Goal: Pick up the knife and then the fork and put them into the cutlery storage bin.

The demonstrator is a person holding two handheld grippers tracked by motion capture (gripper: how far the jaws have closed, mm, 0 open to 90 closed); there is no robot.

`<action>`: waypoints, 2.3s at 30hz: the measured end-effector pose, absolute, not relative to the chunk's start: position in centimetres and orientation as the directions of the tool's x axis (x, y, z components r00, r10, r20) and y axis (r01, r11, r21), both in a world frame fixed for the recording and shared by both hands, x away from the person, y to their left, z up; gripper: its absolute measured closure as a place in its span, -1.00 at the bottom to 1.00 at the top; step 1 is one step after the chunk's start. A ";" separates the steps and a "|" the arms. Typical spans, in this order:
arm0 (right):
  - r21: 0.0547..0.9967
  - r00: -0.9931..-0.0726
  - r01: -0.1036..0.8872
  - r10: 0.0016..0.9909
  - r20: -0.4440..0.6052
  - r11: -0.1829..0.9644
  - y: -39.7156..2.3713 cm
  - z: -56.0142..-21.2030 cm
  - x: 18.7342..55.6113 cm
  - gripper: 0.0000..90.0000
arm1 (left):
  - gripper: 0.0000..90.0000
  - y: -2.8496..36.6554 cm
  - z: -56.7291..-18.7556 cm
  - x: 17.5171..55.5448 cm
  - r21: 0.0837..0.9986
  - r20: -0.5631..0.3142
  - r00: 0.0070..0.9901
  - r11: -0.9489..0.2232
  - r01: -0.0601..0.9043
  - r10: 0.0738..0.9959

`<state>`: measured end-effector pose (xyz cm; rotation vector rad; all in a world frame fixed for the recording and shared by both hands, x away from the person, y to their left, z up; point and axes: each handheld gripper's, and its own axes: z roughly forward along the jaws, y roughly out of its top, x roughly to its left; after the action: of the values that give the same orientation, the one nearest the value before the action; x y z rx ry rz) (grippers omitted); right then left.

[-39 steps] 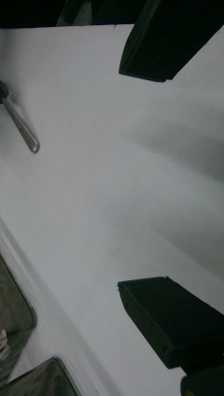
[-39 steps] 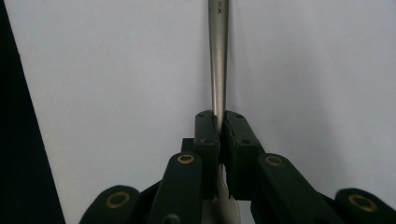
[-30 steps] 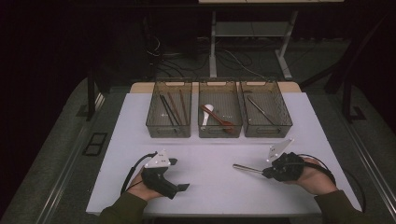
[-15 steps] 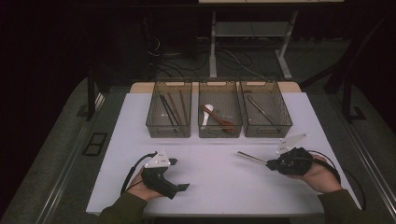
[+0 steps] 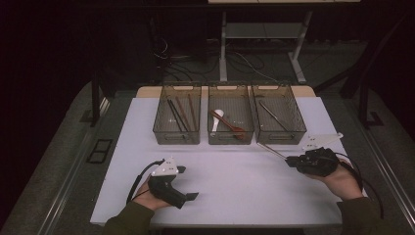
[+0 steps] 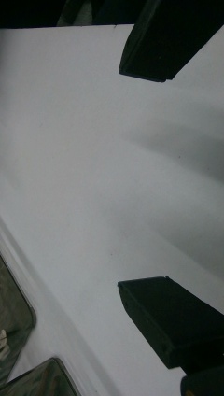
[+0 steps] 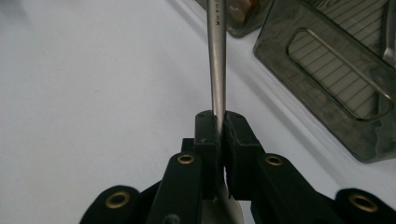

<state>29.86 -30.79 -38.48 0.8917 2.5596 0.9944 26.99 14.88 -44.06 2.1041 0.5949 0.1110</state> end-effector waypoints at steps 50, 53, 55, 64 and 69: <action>0.764 -0.555 0.556 0.831 0.047 0.328 -33.1 -33.8 38.9 0.88 | -1.00 14.8 -44.1 27.0 0.810 -0.154 0.874 -0.448 0.379 0.461; 0.754 -0.547 0.566 0.836 0.041 0.333 -32.7 -33.7 39.9 0.88 | -1.00 14.8 -44.1 27.0 0.810 -0.154 0.875 -0.448 0.378 0.458; 0.745 -0.541 0.578 0.840 0.042 0.334 -32.5 -33.8 40.5 0.88 | -1.00 14.7 -44.1 27.0 0.810 -0.155 0.876 -0.449 0.377 0.457; 0.700 -0.517 0.626 0.855 0.043 0.343 -31.3 -35.1 43.3 0.88 | -1.00 14.9 -44.1 27.1 0.815 -0.147 0.878 -0.447 0.368 0.455; 0.677 -0.501 0.652 0.864 0.045 0.342 -30.9 -36.1 44.5 0.88 | -1.00 15.1 -44.1 27.2 0.818 -0.147 0.872 -0.437 0.373 0.467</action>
<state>44.47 -30.86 -36.14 1.3464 2.2892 0.9289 27.21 15.07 -44.10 2.0749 0.6083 0.1233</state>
